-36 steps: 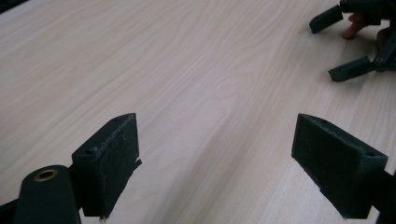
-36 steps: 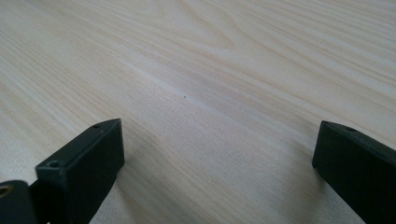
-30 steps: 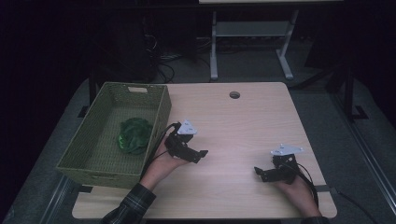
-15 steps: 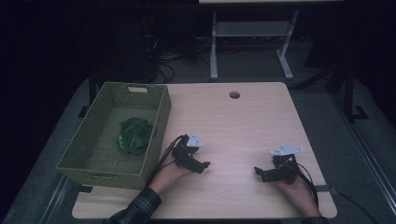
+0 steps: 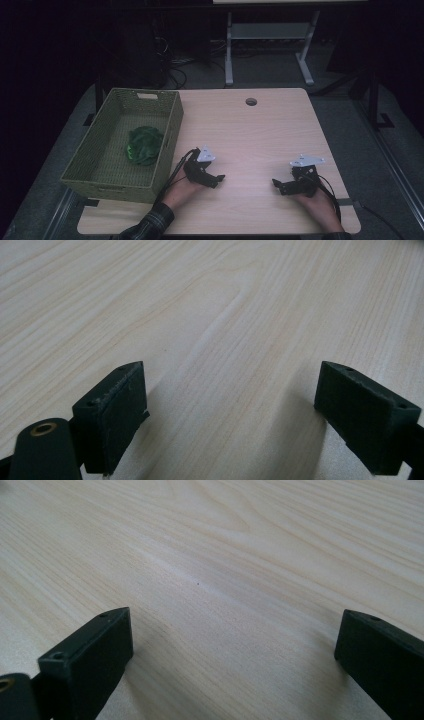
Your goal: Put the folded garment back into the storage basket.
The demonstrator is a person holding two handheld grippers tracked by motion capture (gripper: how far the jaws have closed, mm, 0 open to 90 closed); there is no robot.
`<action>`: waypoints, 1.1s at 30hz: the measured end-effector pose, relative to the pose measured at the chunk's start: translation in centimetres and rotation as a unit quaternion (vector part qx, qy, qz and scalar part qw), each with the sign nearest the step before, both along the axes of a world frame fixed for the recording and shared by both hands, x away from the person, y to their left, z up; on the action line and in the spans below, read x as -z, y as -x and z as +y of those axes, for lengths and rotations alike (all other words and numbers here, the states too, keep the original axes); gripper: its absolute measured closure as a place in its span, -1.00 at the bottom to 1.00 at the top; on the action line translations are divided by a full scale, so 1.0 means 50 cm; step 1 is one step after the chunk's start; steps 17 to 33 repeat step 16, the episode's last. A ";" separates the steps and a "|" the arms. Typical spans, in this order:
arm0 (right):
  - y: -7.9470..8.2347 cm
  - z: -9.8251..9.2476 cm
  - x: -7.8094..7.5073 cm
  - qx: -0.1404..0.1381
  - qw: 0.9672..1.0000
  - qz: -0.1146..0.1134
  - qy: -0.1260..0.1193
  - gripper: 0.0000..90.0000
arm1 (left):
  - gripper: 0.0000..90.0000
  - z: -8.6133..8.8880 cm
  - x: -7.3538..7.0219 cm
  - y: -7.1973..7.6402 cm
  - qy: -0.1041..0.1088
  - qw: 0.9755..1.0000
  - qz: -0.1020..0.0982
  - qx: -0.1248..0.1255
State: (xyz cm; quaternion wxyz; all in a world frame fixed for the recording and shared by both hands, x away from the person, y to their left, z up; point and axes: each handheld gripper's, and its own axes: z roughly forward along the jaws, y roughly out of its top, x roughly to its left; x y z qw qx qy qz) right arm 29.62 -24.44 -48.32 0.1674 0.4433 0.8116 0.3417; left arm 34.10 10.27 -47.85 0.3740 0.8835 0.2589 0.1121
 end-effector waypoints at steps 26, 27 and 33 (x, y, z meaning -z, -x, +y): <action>0.000 0.000 0.000 0.000 1.000 0.000 0.000 -0.96 | -0.71 0.000 0.000 0.000 0.000 1.000 0.001 0.002; 0.000 0.000 0.000 0.000 1.000 0.000 0.000 -0.96 | -0.71 0.000 0.000 0.000 0.000 1.000 0.001 0.002; 0.000 0.000 0.000 0.000 1.000 0.000 0.000 -0.96 | -0.71 0.000 0.000 0.000 0.000 1.000 0.001 0.002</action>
